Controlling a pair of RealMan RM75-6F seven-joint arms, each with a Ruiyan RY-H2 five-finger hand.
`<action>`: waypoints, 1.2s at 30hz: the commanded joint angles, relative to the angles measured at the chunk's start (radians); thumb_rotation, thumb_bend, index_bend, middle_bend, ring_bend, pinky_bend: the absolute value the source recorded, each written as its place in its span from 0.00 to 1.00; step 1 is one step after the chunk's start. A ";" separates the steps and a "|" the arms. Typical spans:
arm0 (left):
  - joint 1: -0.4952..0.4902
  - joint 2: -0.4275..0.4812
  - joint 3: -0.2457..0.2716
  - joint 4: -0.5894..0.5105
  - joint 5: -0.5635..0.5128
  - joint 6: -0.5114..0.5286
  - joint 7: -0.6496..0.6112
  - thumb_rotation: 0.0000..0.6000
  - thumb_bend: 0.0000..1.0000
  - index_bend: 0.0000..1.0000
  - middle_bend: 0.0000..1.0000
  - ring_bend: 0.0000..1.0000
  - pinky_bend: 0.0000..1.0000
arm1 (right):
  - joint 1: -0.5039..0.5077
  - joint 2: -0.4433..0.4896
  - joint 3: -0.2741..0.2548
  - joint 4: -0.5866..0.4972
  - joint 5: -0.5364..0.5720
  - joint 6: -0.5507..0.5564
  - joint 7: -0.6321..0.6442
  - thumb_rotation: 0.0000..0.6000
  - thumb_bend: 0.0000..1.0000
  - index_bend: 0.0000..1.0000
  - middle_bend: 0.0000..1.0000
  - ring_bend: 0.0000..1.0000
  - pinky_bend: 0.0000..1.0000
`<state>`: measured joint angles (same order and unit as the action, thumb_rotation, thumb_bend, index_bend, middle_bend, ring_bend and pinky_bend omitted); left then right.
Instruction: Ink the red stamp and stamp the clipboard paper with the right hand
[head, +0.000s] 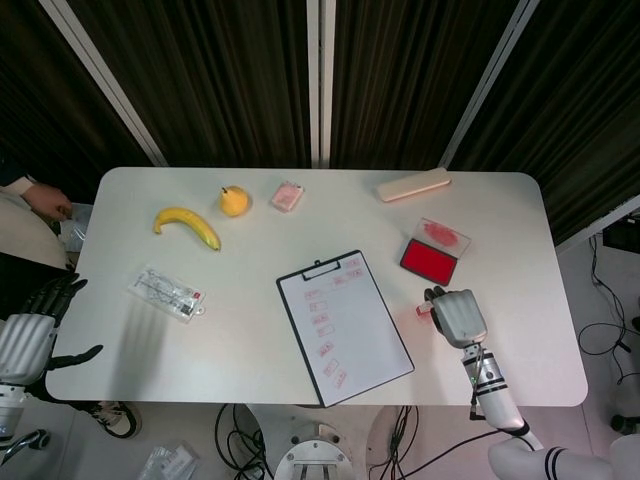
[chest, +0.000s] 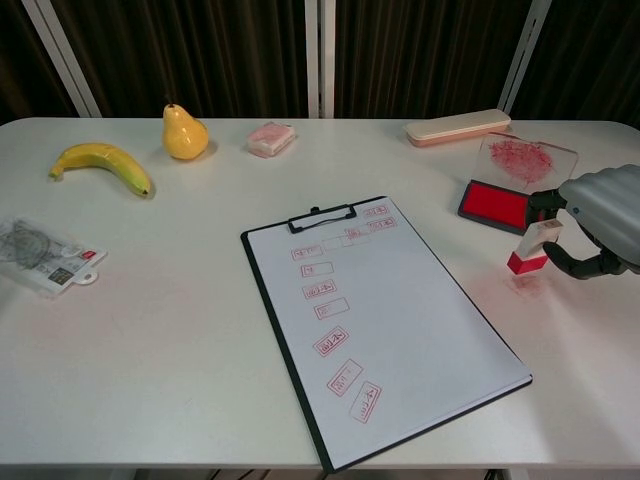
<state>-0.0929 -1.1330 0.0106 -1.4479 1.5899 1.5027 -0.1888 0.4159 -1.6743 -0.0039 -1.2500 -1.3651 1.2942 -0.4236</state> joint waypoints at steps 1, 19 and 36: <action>0.000 -0.001 0.000 0.001 0.000 0.000 -0.001 0.83 0.09 0.11 0.07 0.09 0.19 | -0.006 -0.016 0.000 0.022 -0.005 -0.011 -0.002 1.00 0.42 0.67 0.57 0.74 0.90; -0.001 -0.002 0.000 0.007 0.000 0.000 -0.009 0.83 0.09 0.11 0.07 0.09 0.19 | -0.022 -0.049 0.015 0.070 -0.027 -0.048 -0.022 1.00 0.38 0.45 0.43 0.73 0.90; -0.002 0.003 0.000 0.003 0.001 0.004 -0.008 0.82 0.09 0.11 0.07 0.09 0.19 | -0.040 0.026 0.026 -0.040 -0.038 -0.048 -0.050 1.00 0.32 0.18 0.28 0.73 0.90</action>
<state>-0.0945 -1.1303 0.0108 -1.4445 1.5910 1.5066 -0.1966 0.3800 -1.6648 0.0202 -1.2687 -1.3971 1.2362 -0.4724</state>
